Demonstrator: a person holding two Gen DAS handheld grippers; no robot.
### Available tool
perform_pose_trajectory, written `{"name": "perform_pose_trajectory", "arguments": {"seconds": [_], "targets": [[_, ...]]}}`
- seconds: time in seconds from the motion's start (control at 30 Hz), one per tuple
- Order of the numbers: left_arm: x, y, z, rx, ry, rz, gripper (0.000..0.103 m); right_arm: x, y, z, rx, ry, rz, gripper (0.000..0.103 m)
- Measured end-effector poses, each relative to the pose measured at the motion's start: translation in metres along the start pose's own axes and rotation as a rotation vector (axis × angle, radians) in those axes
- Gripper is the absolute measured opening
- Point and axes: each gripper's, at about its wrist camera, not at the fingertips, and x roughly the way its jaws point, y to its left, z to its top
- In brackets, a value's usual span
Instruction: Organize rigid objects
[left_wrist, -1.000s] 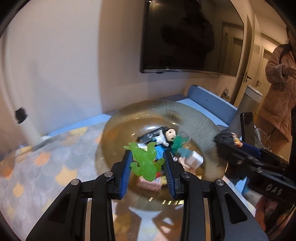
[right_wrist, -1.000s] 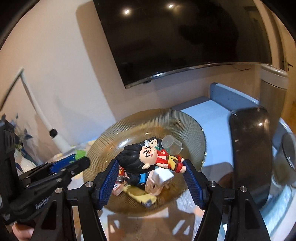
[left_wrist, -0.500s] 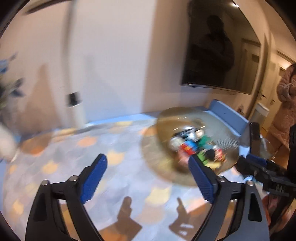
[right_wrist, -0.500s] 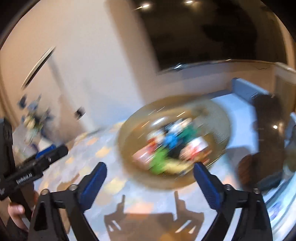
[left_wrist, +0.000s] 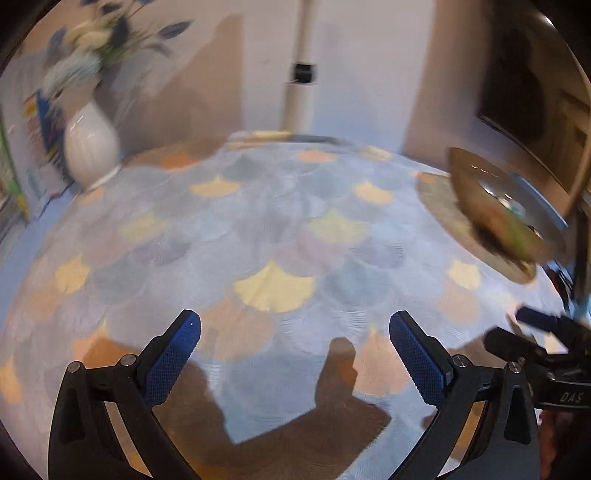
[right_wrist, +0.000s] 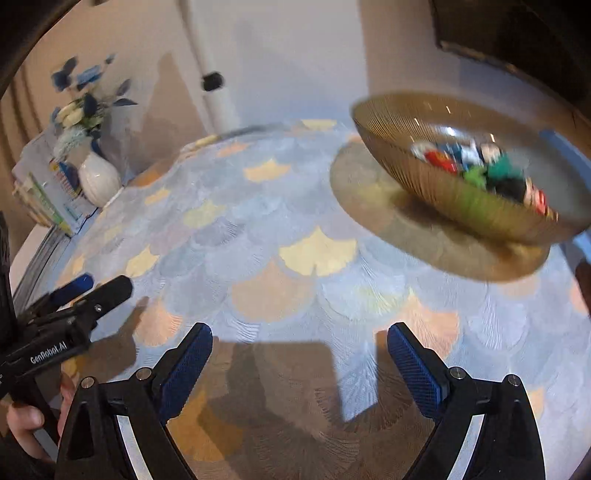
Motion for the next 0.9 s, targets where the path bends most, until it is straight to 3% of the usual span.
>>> {"name": "perform_pose_trajectory", "arguments": {"seconds": [0.07, 0.17, 0.4, 0.9], "targets": [[0.005, 0.007, 0.001, -0.048, 0.021, 0.022, 0.102, 0.0, -0.006, 0.0, 0.019, 0.007, 0.01, 0.095], [0.005, 0.01, -0.004, -0.071, 0.031, -0.003, 0.102, 0.002, 0.0, 0.0, 0.001, 0.006, -0.013, 0.095], [0.003, -0.003, -0.008, -0.004, 0.011, 0.0, 0.102, 0.002, 0.016, -0.002, -0.084, 0.012, -0.061, 0.095], [0.003, -0.004, -0.009, 0.01, 0.018, 0.009, 0.102, 0.005, 0.014, -0.002, -0.078, 0.017, -0.058, 0.095]]}}
